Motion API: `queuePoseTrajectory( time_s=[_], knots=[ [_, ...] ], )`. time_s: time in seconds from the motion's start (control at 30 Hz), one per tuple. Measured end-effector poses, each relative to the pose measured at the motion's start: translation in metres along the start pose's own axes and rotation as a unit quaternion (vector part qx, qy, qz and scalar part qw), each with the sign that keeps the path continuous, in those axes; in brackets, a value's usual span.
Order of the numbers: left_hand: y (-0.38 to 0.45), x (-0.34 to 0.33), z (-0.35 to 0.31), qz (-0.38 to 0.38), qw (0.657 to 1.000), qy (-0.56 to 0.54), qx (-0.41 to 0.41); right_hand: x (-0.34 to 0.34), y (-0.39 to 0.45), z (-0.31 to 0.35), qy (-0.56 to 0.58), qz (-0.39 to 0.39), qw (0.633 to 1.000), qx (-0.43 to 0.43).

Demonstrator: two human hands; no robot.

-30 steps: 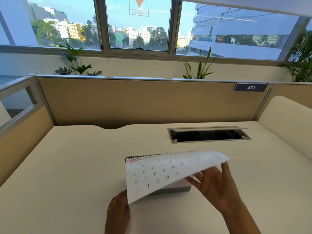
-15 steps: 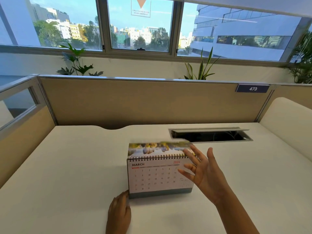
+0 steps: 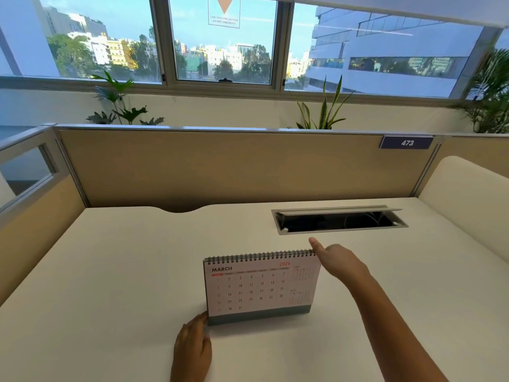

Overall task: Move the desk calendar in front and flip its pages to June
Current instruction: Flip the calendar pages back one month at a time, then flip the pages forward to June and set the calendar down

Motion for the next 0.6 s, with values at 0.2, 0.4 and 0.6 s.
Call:
queuePoseTrajectory(
  time_s=[0.2,0.4,0.6],
  knots=[
    [0.003,-0.003,0.001,0.006,1.0,0.001,-0.007,0.004,0.014,0.012,-0.026,0.008,1.0,0.007],
    [0.002,-0.003,0.003,0.025,0.999,-0.021,0.021,0.003,0.015,0.022,0.001,-0.001,0.999,0.038],
    [0.008,0.022,-0.004,0.031,0.963,-0.235,0.125,0.007,0.006,0.021,0.132,-0.075,0.986,0.072]
  ],
)
Point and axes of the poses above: each hand's wrist, its own y-axis towards the middle knuckle, its own x-axis out of the back of the hand, z = x × y, the point moved 8 cm from there along y, towards the middle knuckle, and after that the axes turned 9 degrees about x, right-handed, at the moved point
